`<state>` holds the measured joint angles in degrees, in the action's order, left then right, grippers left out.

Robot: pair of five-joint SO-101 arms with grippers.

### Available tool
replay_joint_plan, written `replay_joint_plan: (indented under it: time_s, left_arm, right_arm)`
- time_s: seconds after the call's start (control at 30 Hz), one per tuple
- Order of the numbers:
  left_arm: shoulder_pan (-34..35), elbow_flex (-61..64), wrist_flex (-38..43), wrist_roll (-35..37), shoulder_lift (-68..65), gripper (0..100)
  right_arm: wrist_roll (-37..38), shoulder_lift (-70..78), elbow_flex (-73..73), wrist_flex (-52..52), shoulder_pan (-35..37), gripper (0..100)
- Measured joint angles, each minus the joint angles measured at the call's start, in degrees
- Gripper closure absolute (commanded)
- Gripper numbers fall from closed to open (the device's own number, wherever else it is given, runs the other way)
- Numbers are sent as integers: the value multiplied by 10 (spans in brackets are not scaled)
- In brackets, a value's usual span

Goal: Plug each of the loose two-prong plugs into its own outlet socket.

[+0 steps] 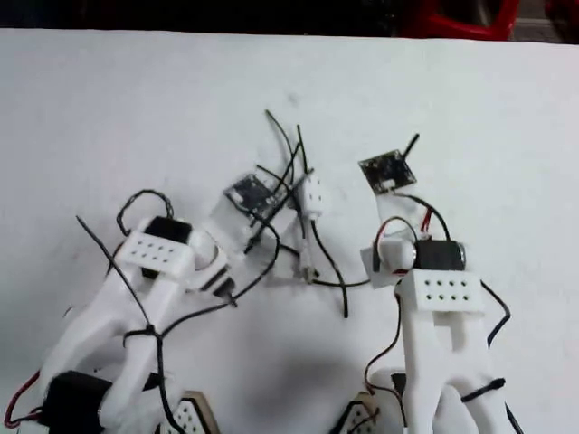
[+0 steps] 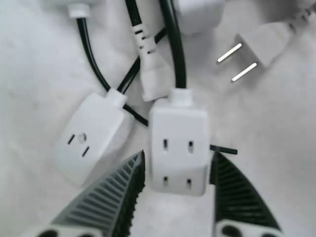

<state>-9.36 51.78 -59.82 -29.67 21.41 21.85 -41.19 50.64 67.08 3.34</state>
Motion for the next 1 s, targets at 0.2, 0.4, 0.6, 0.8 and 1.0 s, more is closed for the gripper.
replay_joint_plan:
  time_s: [0.2, 0.4, 0.6, 0.8, 1.0]
  left_arm:
    - [40, 1, -21, 37, 93, 671]
    - [129, 1, -82, 42, 222, 672]
    - [294, 25, -111, 42, 317, 672]
    - [404, 110, -98, 42, 363, 672]
    - [450, 212, -34, 42, 402, 672]
  right_arm:
    - [-53, -62, -32, 45, 46, 981]
    - [-95, -105, -33, 45, 153, 981]
    - [-137, -107, -33, -1, 285, 981]
    - [-141, -107, 24, -135, 397, 981]
    - [-141, -107, 125, -296, 481, 981]
